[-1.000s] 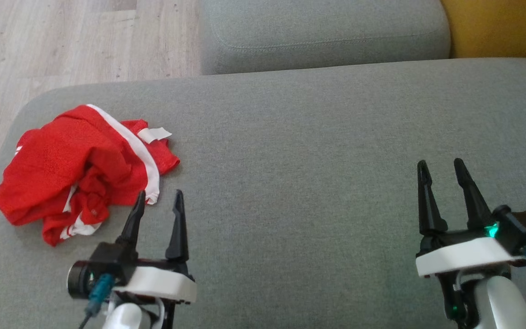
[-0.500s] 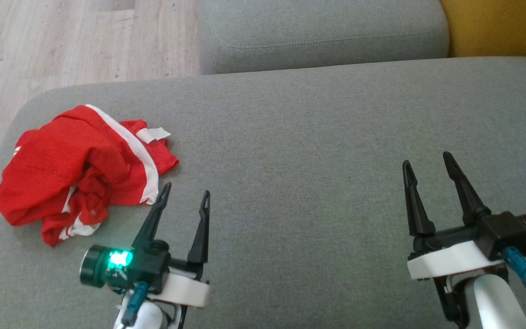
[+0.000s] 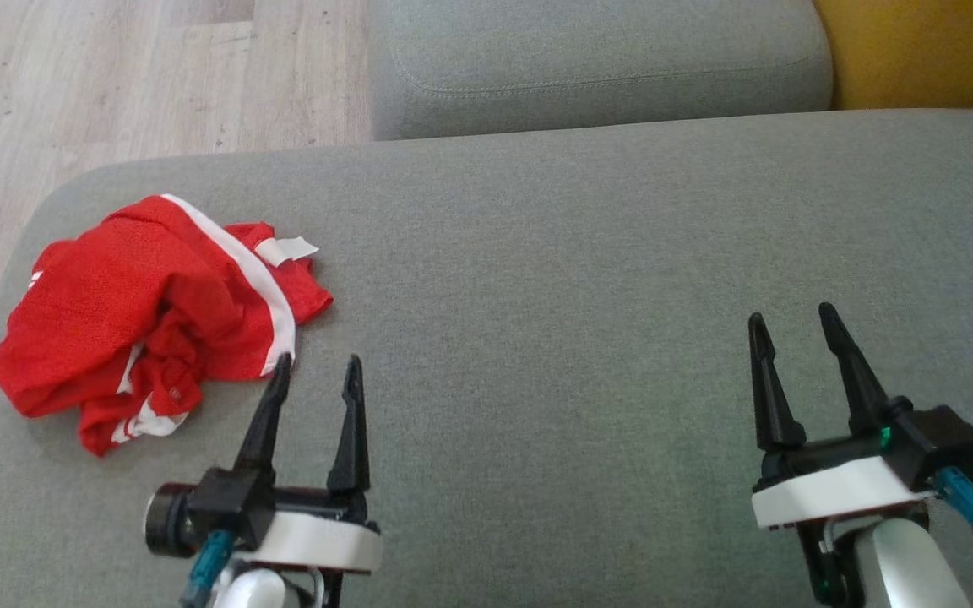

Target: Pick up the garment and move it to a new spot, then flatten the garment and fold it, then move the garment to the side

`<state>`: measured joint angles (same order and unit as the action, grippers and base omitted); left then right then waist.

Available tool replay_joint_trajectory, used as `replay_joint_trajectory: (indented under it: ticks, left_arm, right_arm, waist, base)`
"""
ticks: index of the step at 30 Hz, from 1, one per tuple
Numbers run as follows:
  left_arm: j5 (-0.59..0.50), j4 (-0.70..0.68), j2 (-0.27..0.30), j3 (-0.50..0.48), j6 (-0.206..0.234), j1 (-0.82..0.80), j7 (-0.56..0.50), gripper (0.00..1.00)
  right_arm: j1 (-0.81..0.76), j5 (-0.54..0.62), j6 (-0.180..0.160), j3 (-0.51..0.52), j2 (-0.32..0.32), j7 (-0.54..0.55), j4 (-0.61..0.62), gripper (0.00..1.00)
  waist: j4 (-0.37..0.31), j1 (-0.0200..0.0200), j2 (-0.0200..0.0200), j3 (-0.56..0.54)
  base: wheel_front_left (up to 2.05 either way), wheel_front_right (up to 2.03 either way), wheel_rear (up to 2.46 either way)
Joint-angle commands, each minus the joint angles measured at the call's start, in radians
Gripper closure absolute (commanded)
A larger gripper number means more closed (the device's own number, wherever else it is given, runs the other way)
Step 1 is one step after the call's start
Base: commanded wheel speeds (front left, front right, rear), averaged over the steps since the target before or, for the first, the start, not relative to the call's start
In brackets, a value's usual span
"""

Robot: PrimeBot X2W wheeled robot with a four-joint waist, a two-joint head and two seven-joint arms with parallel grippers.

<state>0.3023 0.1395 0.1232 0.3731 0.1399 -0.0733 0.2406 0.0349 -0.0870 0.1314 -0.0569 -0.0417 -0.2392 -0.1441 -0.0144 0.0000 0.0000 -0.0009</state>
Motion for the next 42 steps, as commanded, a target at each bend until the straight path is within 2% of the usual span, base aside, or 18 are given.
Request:
replay_joint_trajectory:
  ticks: [1, 4, 9, 17, 26, 34, 42]
  left_arm:
    - [-0.023, -0.004, -0.002, -0.041, -0.019, -0.026, 0.016, 0.0]
    - [-0.027, 0.051, -0.019, -0.053, -0.056, -0.025, 0.021, 0.0]
    - [-0.012, 0.102, -0.038, -0.071, -0.085, -0.027, 0.021, 0.0]
    - [-0.009, 0.142, -0.051, -0.085, -0.108, -0.033, 0.021, 0.0]
    - [-0.019, 0.151, -0.061, -0.103, -0.121, -0.031, 0.021, 0.0]
    - [-0.035, 0.163, -0.063, -0.128, -0.115, -0.025, 0.021, 0.0]
    - [-0.049, 0.174, -0.061, -0.148, -0.11, -0.009, 0.021, 0.0]
  right_arm:
    - [0.027, -0.002, -0.001, -0.031, -0.008, -0.018, 0.017, 0.0]
    - [0.032, -0.064, -0.001, -0.043, -0.008, -0.023, -0.027, 0.0]
    - [0.038, -0.126, -0.001, -0.06, -0.008, -0.023, -0.081, 0.0]
    - [0.048, -0.19, -0.001, -0.071, -0.008, -0.023, -0.115, 0.0]
    - [0.051, -0.187, -0.001, -0.071, -0.008, -0.023, -0.12, 0.0]
    - [0.037, -0.183, -0.001, -0.098, -0.008, -0.023, -0.119, 0.0]
    - [0.016, -0.201, -0.001, -0.139, -0.008, -0.023, -0.119, 0.0]
  waist:
    - [-0.001, 0.0, 0.0, 0.0]
    - [-0.004, 0.0, 0.0, -0.002]
    - [-0.008, 0.0, 0.0, -0.005]
    - [-0.011, 0.0, 0.0, -0.007]
    - [-0.002, 0.0, 0.0, -0.012]
    - [0.06, 0.0, 0.0, -0.025]
    - [0.168, 0.0, 0.0, -0.045]
  base:
    - [0.0, 0.0, 0.0]
    - [0.0, 0.0, 0.0]
    - [0.0, 0.0, 0.0]
    - [0.0, 0.0, 0.0]
    - [0.0, 0.0, 0.0]
    - [0.0, 0.0, 0.0]
    - [0.0, 0.0, 0.0]
